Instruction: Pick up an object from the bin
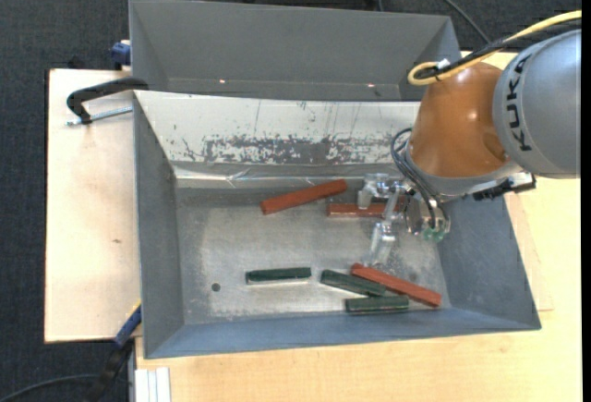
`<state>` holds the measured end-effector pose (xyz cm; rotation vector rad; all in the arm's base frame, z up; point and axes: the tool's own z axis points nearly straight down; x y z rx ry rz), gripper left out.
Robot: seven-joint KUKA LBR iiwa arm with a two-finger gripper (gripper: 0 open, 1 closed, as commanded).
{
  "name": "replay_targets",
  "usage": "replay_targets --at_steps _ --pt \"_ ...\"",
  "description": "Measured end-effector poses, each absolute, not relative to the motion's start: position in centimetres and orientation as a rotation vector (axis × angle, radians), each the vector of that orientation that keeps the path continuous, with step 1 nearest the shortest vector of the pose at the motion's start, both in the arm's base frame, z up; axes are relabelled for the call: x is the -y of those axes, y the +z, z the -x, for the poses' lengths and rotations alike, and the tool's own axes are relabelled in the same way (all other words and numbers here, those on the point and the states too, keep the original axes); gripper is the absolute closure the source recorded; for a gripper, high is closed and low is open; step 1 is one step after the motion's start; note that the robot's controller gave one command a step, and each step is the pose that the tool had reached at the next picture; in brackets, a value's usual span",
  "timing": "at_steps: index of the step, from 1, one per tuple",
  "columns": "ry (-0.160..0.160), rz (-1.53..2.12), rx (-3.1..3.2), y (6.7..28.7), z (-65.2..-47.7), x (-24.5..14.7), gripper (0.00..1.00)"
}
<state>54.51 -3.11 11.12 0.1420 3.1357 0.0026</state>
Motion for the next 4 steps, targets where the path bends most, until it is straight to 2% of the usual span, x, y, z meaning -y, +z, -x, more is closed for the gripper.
replay_targets --at_steps 1,2,3,4 --pt "-0.001 0.551 -3.087 7.0 -59.4 5.8 0.0" --pt "0.001 0.549 -3.087 7.1 -59.4 5.7 1.0" --pt "-0.009 0.612 -3.067 18.6 -59.0 10.5 1.0" --pt "-0.01 0.604 -3.067 28.3 -58.4 13.3 1.0"
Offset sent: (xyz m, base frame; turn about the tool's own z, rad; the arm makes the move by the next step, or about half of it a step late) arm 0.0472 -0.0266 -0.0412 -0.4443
